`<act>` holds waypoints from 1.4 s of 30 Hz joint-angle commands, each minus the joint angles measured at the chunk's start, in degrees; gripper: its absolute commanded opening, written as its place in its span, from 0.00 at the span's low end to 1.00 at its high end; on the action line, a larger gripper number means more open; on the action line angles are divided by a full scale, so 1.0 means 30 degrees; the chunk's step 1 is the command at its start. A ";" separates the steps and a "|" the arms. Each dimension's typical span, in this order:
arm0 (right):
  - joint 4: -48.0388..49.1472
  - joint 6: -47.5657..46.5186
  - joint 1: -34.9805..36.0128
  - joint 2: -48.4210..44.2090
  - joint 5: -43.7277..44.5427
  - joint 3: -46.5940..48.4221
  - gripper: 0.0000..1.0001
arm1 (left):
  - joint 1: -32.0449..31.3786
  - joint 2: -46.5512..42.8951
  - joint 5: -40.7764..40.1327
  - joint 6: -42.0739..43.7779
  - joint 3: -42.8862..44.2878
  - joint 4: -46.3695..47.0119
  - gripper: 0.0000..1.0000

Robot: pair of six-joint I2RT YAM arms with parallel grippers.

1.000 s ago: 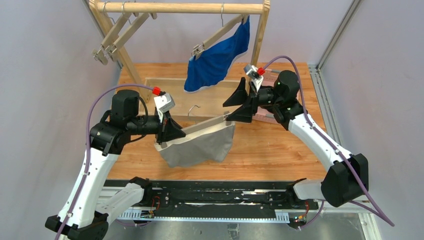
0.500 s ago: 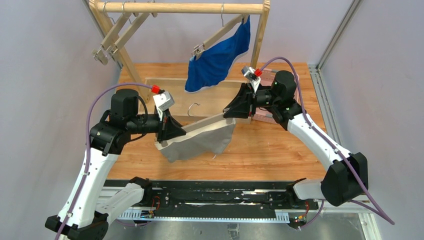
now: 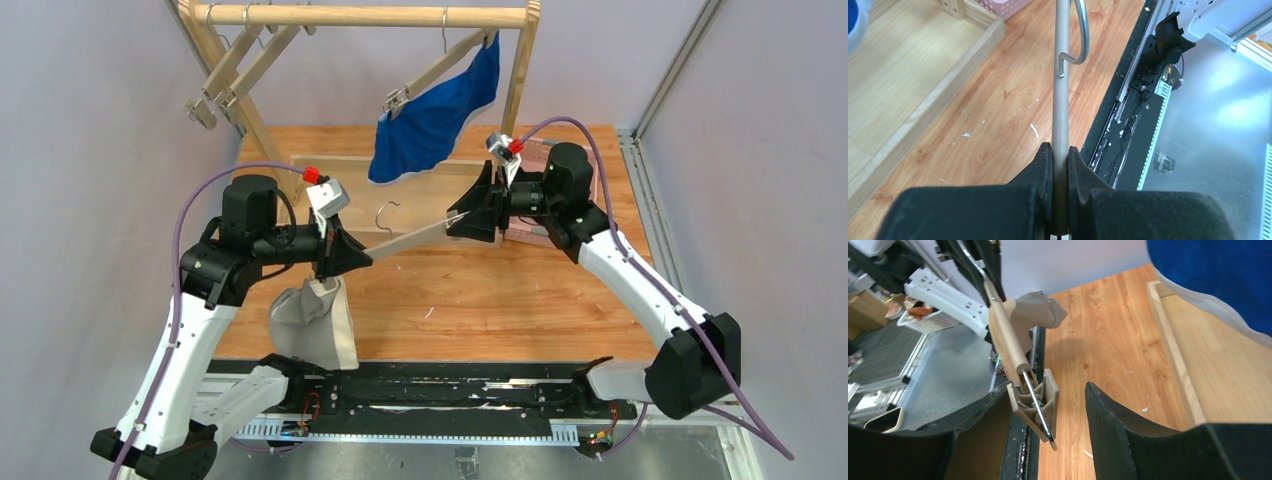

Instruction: Remove the underwear clipped to the hanger

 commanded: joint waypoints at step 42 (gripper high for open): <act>2.1773 1.1851 0.0374 -0.1713 1.1358 -0.6187 0.70 | -0.2963 0.1167 -0.3595 -1.1835 -0.5386 2.2310 0.00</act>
